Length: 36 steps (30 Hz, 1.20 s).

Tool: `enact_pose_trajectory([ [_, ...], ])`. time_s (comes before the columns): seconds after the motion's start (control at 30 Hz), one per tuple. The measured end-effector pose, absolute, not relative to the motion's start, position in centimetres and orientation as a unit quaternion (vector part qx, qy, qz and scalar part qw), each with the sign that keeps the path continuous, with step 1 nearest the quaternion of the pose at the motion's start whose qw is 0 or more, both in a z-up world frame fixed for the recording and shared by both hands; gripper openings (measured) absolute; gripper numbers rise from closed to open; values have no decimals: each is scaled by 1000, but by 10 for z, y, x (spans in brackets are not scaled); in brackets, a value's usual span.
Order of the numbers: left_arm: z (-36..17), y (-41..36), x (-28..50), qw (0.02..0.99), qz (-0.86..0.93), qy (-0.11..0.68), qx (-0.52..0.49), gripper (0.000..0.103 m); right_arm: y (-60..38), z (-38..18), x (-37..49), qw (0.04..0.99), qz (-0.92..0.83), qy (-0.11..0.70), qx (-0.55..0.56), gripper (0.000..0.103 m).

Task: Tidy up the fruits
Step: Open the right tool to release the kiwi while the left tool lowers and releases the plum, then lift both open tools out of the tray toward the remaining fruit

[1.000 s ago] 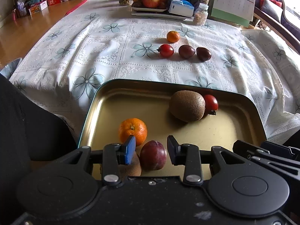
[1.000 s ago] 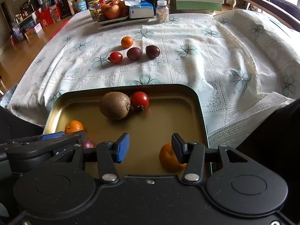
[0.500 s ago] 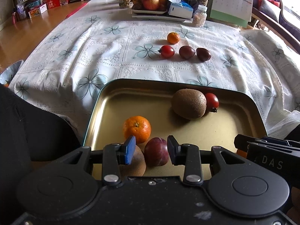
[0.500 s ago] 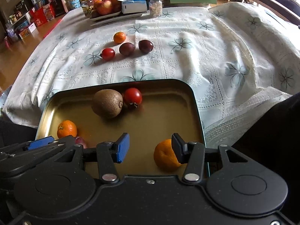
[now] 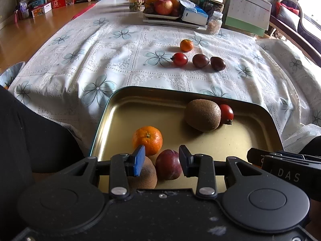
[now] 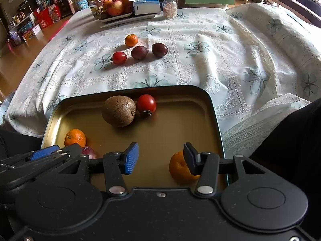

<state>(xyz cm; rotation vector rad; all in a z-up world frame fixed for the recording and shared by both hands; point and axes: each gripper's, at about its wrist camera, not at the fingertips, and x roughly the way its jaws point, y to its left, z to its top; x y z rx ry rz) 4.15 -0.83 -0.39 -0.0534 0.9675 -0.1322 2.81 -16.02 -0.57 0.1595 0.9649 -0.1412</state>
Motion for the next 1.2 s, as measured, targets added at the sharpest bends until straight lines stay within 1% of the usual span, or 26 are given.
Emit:
enact_pose_trajectory([
  [0.3, 6, -9, 48, 872, -73, 484, -28, 37, -147, 0, 32, 877, -40, 476, 45, 56],
  [0.53, 17, -13, 67, 863, -68, 500, 4, 38, -136, 15, 42, 879, -10, 476, 11, 56],
  [0.83, 15, -9, 108, 820, -71, 567, -1, 38, -146, 21, 77, 854, 19, 519, 39, 56],
  [1.07, 19, -15, 147, 805, -79, 588, 7, 38, -161, 16, 112, 826, 13, 562, 47, 56],
  [1.2, 24, -21, 172, 806, -75, 586, 18, 38, -172, 15, 135, 816, 7, 575, 61, 56],
])
